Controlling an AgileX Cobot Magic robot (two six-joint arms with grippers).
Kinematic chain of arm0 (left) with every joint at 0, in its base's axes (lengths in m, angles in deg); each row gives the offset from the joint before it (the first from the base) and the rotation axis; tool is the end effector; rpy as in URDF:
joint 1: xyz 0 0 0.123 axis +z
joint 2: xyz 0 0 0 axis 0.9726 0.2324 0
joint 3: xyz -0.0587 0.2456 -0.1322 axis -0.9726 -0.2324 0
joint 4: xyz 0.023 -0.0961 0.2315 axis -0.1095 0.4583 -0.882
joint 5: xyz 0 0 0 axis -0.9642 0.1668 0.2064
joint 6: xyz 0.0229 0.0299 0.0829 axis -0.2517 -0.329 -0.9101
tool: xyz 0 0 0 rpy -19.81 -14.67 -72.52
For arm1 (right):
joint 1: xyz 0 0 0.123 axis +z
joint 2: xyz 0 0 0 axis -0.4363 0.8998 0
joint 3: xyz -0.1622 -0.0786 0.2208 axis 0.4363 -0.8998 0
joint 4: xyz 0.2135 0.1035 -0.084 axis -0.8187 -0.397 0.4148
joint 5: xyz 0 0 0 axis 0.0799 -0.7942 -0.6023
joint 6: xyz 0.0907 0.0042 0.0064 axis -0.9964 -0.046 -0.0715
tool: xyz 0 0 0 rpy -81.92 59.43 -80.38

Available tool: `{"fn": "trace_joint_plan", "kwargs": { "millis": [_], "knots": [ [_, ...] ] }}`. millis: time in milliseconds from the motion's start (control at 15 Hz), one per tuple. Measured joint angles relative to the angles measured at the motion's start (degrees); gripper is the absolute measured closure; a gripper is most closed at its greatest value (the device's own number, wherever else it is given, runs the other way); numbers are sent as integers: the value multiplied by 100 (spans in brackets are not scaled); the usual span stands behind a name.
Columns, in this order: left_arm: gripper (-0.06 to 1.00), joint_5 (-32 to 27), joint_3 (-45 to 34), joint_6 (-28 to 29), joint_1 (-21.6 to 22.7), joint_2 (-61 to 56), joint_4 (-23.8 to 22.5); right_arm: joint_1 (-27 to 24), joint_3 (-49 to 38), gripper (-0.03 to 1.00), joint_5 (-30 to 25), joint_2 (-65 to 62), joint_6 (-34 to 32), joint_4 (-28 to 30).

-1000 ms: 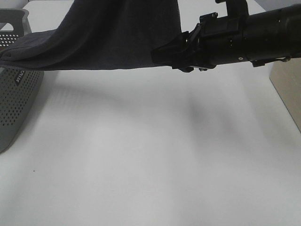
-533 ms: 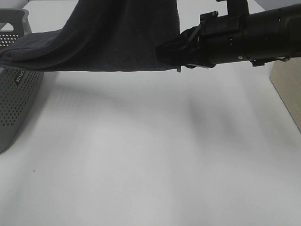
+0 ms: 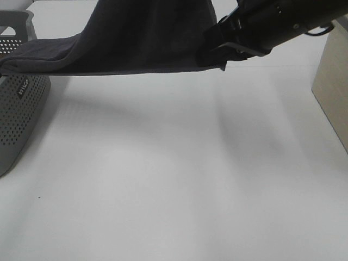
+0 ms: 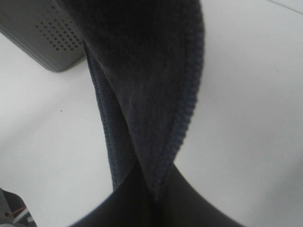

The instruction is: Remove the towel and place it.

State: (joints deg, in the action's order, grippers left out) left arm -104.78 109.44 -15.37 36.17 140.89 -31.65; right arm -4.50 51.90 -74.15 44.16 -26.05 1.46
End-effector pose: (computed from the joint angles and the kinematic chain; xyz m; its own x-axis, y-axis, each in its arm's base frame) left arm 0.3084 -0.2524 0.4895 0.1238 0.7507 -0.6489 0.6720 0.4178 0.6115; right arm 0.2920 0.1527 0.2940 -0.5995 -0.3693 -0.7101 -0.6709 0.7156 0.1943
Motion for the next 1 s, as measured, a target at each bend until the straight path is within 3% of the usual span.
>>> {"fn": "trace_joint_plan", "kwargs": {
  "millis": [67, 267, 400, 467, 733, 1000],
  "knots": [
    [94, 0, 0, -138, 0, 0, -109, 0, 430, 96, -378, 0, -905, 900],
    [94, 103, 0, -235, 0, 0, -550, 0, 1581, 96, -1209, 0, -2229, 2573],
    [94, 384, 0, -235, 0, 0, -842, 0, 2406, 96, -1639, 0, -2630, 3380],
    [94, 877, 0, -120, 0, 0, -1140, 0, 3146, 96, -1765, 34, -2670, 3890],
    [94, 1811, 0, 504, 178, 0, -1639, 0, 4251, 96, -1713, 395, -2670, 4389],
    [94, 2573, 0, 1312, 796, 0, -1696, 0, 4607, 96, -653, 544, -2670, 4922]
  ]
}}
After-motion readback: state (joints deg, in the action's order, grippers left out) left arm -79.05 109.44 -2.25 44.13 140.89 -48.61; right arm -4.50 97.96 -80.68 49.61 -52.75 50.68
